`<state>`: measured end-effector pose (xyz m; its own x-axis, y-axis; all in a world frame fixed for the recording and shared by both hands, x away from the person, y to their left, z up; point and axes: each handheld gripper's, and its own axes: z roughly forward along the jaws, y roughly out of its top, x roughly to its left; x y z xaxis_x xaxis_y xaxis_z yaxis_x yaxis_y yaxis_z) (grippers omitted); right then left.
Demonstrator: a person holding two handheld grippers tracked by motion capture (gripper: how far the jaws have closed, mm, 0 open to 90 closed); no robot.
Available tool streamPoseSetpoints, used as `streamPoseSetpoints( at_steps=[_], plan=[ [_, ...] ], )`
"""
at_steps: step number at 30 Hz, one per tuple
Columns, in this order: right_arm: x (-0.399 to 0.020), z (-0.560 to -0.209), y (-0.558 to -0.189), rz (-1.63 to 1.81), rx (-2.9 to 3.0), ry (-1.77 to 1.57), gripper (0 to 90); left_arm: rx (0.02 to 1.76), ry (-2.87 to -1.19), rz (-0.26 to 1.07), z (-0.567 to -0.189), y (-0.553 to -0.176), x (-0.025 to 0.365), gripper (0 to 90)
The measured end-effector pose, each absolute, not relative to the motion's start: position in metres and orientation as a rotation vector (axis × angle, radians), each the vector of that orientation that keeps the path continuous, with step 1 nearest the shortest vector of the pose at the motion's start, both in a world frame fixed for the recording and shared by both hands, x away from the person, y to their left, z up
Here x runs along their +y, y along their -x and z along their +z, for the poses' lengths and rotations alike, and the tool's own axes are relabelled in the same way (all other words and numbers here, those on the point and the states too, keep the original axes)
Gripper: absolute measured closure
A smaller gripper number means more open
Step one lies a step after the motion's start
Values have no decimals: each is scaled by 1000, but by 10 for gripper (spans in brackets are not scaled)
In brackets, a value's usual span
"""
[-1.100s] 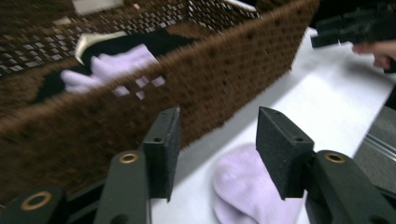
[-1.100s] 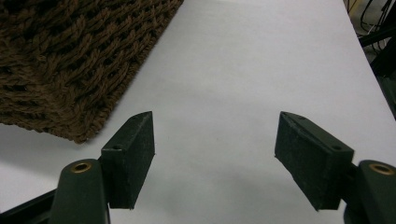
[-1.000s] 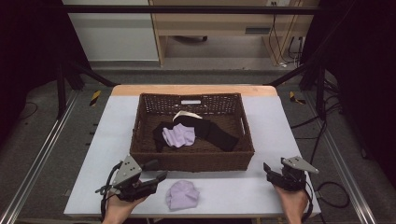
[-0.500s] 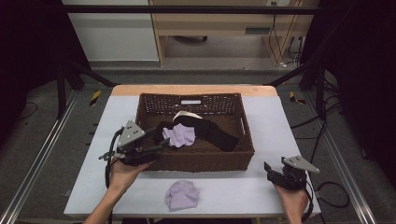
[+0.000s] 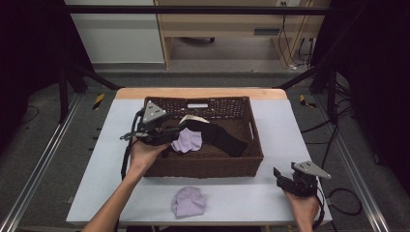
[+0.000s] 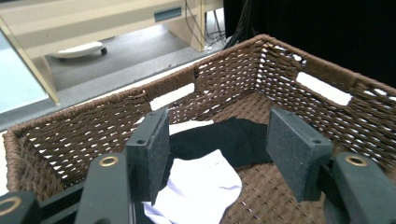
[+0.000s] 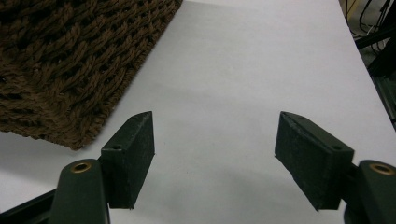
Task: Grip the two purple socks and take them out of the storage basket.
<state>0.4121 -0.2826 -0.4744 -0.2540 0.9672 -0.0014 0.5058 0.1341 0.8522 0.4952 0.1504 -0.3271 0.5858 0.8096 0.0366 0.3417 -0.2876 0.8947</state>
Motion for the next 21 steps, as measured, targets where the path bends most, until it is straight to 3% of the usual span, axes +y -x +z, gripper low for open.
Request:
streamPoseSetpoints(
  at_steps=[21],
  plan=[
    [-282, -475, -413, 1034, 1843, -1423, 287, 1067, -1990, 662, -372, -566, 123, 410]
  ],
)
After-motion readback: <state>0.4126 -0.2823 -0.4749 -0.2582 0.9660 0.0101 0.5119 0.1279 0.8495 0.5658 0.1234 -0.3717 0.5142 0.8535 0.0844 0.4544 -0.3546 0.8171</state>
